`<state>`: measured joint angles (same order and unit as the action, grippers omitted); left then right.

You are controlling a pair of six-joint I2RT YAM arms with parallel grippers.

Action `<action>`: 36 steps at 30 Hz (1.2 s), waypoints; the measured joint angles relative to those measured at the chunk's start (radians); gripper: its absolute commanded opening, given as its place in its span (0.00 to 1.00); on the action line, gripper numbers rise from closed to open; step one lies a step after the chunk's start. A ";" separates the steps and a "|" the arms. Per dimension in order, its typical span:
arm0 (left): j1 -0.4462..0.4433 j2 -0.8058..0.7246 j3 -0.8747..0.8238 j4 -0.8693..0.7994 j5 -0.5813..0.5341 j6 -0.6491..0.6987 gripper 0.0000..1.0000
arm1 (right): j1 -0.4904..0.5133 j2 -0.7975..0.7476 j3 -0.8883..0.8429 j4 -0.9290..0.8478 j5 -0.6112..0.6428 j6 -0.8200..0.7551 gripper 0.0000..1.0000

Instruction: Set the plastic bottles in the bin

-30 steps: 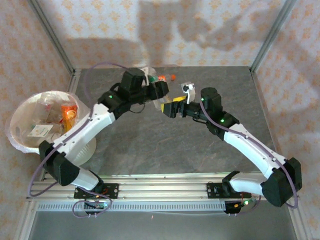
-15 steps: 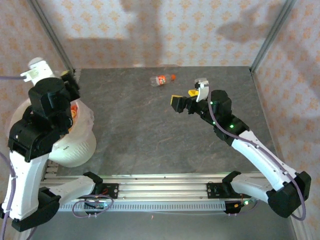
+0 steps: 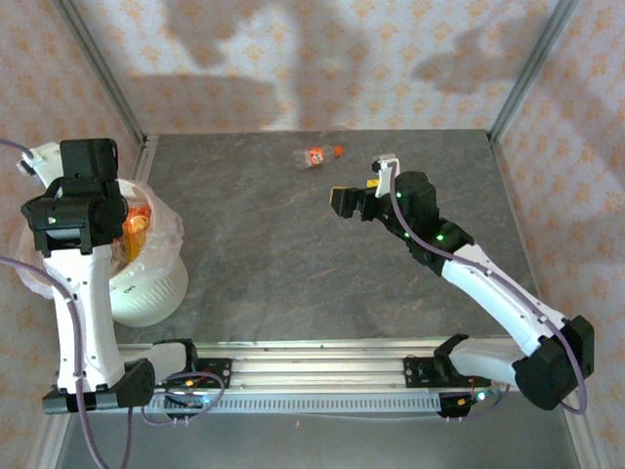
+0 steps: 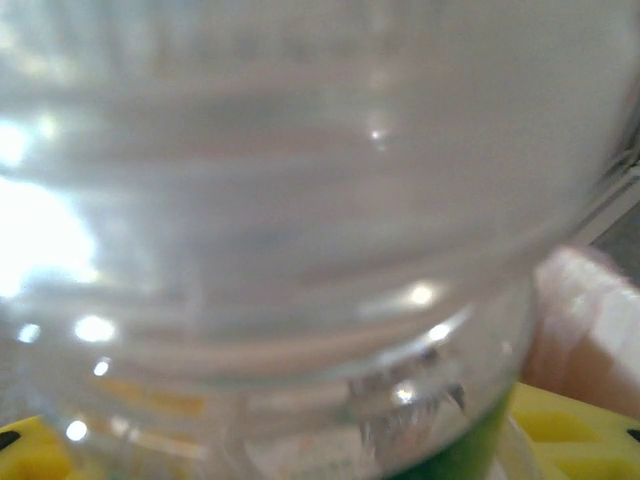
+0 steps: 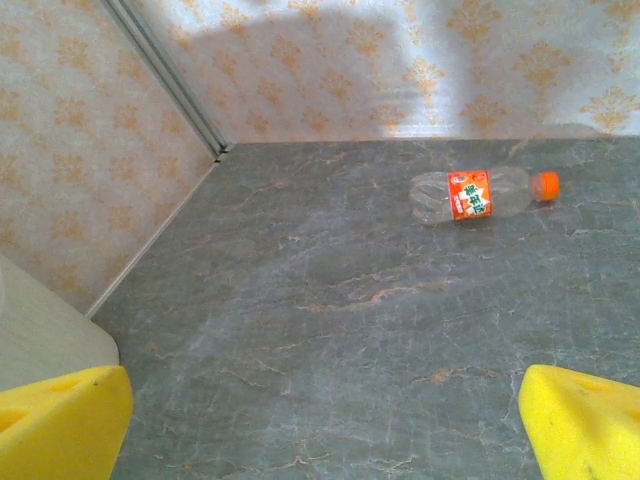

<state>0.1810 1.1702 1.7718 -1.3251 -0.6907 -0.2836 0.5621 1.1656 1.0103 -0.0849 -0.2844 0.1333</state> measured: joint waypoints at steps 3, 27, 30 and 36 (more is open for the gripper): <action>0.072 -0.001 -0.012 -0.021 -0.010 -0.006 0.63 | 0.000 0.026 0.043 -0.035 -0.005 -0.004 0.99; 0.278 0.051 -0.079 -0.007 0.183 -0.006 0.79 | 0.000 0.220 0.168 -0.101 -0.082 0.118 0.99; 0.278 -0.010 -0.140 0.049 0.245 -0.097 0.81 | 0.000 0.220 0.167 -0.099 -0.082 0.136 0.99; 0.278 -0.082 -0.163 0.126 0.376 -0.240 1.00 | 0.000 0.217 0.159 -0.093 -0.078 0.147 0.99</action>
<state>0.4595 1.0885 1.6085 -1.1988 -0.3145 -0.5240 0.5621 1.3827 1.1694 -0.1783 -0.3626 0.2802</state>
